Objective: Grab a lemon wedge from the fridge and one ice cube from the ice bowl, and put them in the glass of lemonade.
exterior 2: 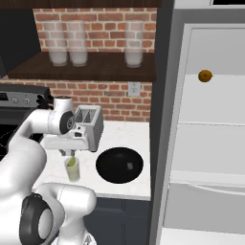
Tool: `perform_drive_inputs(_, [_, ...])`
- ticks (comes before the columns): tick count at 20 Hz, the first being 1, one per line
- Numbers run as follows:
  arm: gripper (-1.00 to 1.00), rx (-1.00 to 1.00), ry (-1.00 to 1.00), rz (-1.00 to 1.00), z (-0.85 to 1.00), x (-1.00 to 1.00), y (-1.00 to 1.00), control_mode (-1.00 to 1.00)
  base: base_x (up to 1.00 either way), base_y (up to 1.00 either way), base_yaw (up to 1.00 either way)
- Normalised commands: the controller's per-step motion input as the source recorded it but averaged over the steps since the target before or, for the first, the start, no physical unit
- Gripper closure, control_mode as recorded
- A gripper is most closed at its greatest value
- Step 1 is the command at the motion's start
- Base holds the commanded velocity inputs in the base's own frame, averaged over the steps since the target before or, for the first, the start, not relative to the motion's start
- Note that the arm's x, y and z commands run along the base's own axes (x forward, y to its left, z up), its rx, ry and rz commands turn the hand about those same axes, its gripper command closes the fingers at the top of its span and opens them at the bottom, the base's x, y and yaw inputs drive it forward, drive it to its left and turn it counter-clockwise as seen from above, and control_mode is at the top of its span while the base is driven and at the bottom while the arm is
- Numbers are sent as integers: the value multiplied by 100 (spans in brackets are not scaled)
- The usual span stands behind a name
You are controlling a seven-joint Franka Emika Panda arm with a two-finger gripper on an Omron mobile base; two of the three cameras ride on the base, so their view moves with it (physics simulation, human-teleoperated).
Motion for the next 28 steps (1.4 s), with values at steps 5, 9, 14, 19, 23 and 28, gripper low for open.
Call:
perform_drive_inputs(5, [100,0,2,-2,0,12,1,-100,0,0,0])
perform_drive_inputs(9, [100,0,0,-1,-1,2,0,-100,0,0,0])
perform_drive_inputs(14, [100,0,0,-1,-13,0,0,-100,0,0,0])
perform_drive_inputs(19, [100,0,-1,-2,-15,-2,0,-100,0,0,0])
perform_drive_inputs(23, [100,0,-13,-5,-1,-22,0,-100,0,0,0])
perform_drive_inputs(28, [100,0,-11,-2,0,-7,0,-100,0,0,0])
